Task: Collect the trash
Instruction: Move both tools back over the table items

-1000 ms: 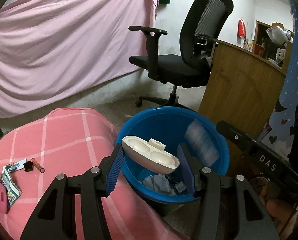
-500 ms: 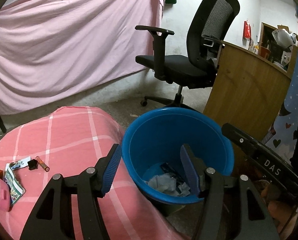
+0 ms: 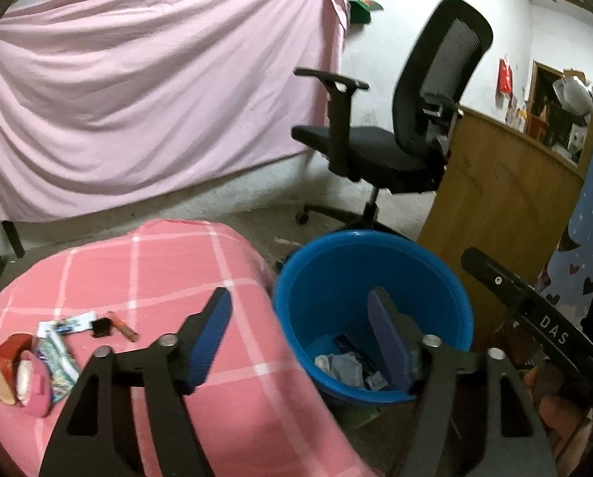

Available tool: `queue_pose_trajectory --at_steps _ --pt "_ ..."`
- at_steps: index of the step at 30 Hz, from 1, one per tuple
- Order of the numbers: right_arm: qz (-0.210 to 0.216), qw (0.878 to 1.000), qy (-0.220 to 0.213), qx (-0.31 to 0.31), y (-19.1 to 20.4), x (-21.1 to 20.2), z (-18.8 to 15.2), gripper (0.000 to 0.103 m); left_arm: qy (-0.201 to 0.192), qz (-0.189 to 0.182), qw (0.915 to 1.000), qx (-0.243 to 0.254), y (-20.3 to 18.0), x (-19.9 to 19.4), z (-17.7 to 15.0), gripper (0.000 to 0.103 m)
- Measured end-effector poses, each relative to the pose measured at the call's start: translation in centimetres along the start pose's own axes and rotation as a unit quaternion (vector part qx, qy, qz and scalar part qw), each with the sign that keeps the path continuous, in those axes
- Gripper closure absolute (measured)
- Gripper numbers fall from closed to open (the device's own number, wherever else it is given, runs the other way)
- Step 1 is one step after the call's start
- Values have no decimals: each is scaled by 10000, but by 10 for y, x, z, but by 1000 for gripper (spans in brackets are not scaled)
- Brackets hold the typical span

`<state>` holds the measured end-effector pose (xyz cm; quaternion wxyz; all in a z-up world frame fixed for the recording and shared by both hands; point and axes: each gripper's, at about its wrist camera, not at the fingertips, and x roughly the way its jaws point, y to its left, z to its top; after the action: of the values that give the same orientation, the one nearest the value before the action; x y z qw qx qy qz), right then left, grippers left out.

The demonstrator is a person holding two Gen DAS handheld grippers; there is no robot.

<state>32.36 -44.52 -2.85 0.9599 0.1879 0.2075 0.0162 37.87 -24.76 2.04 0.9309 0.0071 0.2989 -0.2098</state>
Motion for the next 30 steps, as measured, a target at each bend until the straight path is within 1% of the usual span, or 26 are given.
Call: queue_pose_trajectory --at_steps 1,3,5,7,9,10,13,14,15,17,22,25,30 --pt "13 10000 -12 -7 2 0 1 46 -69 27 10000 -37 5 -6 0 32" --pt "63 10000 -69 -10 8 -1 2 38 -147 70 9998 -140 17 -15 2 28" --pt "149 9998 -141 -34 17 -3 3 35 -237 120 9993 -250 27 -25 2 23" --pt "256 9993 -260 -120 27 -5 4 31 -417 227 9981 -389 41 -38 1 14" --pt "344 9985 -377 -204 38 -8 4 24 -623 317 9963 -505 52 -49 0 5" --pt "433 9977 -454 -258 46 -9 4 23 -780 372 9946 -573 59 -57 -2 3" --pt "638 9950 -660 -383 65 -14 3 18 -1144 534 9898 -667 75 -78 -7 2" --pt "688 9941 -721 -428 71 -15 3 14 -1221 606 9884 -668 80 -84 -9 2" --pt "746 9929 -794 -476 78 -17 3 7 -1310 689 9868 -661 85 -91 -11 2" --pt "845 9906 -931 -540 88 -20 2 0 -1455 808 9840 -630 93 -101 -13 2" --pt "1066 9841 -1255 -668 114 -25 3 0 -1846 1151 9739 -647 115 -129 -23 2" --pt "1210 9793 -1432 -760 128 -29 1 0 -1991 1324 9684 -705 129 -143 -30 2" --pt "1339 9725 -1596 -1041 157 -33 -7 0 -2182 1608 9593 -791 152 -162 -43 2"
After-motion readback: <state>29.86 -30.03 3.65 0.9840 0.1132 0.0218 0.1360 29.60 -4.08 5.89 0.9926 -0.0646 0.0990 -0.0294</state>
